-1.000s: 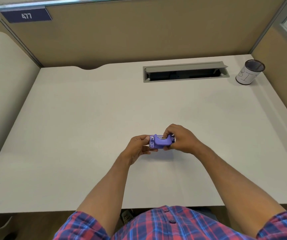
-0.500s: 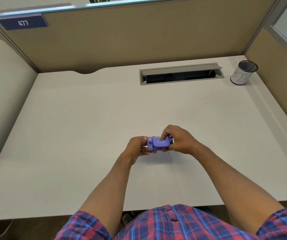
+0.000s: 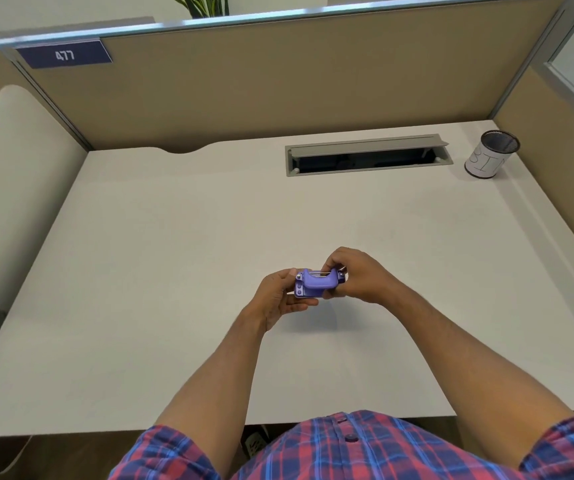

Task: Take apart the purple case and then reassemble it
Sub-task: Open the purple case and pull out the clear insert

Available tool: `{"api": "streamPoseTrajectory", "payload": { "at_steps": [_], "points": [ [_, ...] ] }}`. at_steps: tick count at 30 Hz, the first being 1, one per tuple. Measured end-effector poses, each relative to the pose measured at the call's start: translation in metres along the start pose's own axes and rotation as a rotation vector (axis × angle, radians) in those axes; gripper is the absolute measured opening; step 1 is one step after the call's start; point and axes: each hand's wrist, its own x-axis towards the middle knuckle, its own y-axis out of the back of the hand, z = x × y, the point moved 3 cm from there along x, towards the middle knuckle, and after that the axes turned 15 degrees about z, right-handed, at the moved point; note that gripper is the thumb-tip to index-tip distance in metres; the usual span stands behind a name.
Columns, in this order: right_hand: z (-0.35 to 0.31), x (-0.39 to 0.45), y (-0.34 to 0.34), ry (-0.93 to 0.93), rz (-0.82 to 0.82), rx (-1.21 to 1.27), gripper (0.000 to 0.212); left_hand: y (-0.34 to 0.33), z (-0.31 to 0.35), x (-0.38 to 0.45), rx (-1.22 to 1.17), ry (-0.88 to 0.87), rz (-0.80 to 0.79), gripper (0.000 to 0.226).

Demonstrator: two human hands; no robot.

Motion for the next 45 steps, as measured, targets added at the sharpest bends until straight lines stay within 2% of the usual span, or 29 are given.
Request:
{"api": "streamPoseTrajectory", "payload": {
  "at_steps": [3,5,9,11,13,16,26,33,45],
  "points": [
    [0.000,-0.003,0.001,-0.034,0.046,0.131,0.038,0.001,0.002,0.000,-0.006,-0.010,0.001,0.032],
    [0.002,-0.006,0.003,-0.109,0.065,0.230,0.047,0.000,0.004,-0.001,-0.009,-0.019,0.009,0.031],
    [0.013,-0.013,0.010,-0.282,-0.044,0.551,0.071,0.002,0.006,-0.001,-0.014,-0.030,0.025,0.031],
    [0.020,-0.017,0.012,-0.361,-0.045,0.711,0.067,0.003,0.006,-0.001,-0.011,-0.030,0.031,0.031],
    [0.027,-0.021,0.011,-0.444,-0.006,0.810,0.049,0.003,0.005,-0.002,-0.011,-0.029,0.034,0.031],
    [0.032,-0.026,0.007,-0.526,0.053,0.773,0.024,0.002,0.003,-0.003,-0.007,-0.036,0.038,0.031],
    [0.033,-0.032,0.000,-0.620,0.086,0.839,0.033,-0.004,0.002,-0.008,-0.021,-0.051,-0.012,0.034],
    [0.030,-0.033,-0.005,-0.669,0.113,0.862,0.020,-0.002,-0.001,-0.007,-0.049,-0.016,-0.023,0.029],
    [0.021,-0.030,-0.009,-0.785,0.139,0.939,0.016,0.001,0.002,-0.008,-0.065,-0.004,-0.003,0.023]
  ]
}}
